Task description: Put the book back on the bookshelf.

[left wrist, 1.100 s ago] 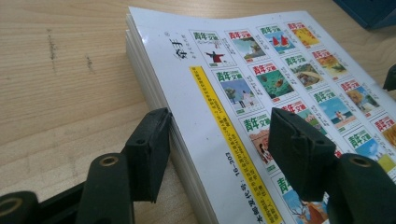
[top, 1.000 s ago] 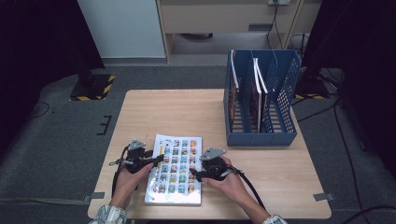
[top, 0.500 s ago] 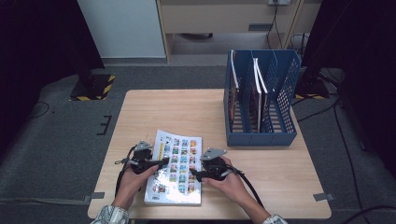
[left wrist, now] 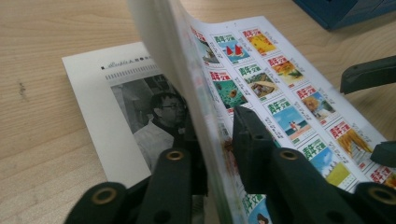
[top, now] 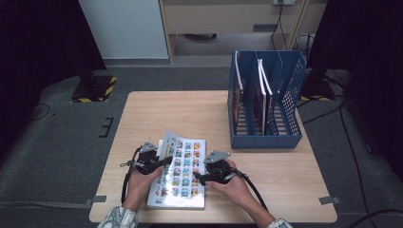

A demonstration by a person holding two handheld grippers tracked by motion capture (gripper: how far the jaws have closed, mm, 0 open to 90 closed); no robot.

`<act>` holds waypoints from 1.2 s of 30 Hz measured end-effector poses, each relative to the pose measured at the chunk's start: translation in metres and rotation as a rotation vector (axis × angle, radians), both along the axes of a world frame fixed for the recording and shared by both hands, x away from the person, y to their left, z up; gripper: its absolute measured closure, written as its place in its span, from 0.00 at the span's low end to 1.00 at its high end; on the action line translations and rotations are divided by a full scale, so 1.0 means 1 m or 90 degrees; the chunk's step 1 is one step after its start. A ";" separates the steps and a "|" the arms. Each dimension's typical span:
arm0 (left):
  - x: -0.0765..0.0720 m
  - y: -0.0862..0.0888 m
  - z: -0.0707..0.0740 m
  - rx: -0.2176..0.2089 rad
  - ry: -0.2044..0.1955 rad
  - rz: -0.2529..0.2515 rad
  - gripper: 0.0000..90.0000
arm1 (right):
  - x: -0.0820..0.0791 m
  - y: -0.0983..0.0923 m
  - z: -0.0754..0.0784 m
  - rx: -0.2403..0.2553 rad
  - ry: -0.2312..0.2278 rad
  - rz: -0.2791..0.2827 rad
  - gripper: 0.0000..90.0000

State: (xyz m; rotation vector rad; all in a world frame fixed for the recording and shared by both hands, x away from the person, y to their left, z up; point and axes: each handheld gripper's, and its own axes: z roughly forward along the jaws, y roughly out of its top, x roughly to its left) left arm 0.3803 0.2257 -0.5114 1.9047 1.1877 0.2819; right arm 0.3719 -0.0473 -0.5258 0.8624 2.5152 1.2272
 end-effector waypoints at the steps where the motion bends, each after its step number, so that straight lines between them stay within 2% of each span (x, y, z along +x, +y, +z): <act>1: -0.002 0.000 0.001 0.002 -0.010 -0.004 0.90 | 0.000 0.000 0.000 0.000 0.002 -0.001 0.31; 5: -0.007 -0.001 0.007 -0.007 -0.039 -0.015 0.95 | 0.001 -0.001 0.000 -0.005 0.009 -0.004 0.26; 16: -0.016 -0.006 0.022 0.012 -0.112 -0.047 0.96 | 0.003 -0.002 -0.001 0.000 0.040 -0.004 0.15; 20: -0.021 -0.006 0.028 0.007 -0.133 -0.047 0.96 | 0.004 -0.003 -0.002 0.015 0.058 -0.003 0.14; 24: -0.026 -0.002 0.036 -0.013 -0.154 -0.043 0.96 | 0.005 -0.003 -0.001 0.033 0.072 0.003 0.13; 29: -0.028 -0.001 0.038 -0.032 -0.162 -0.043 0.96 | 0.007 -0.001 -0.002 0.050 0.095 0.024 0.11; 31: -0.028 -0.001 0.040 -0.033 -0.170 -0.046 0.96 | 0.009 0.000 -0.003 0.060 0.107 0.031 0.10; 36: -0.028 -0.001 0.039 -0.037 -0.169 -0.048 0.96 | 0.015 0.001 -0.007 0.080 0.138 0.042 0.10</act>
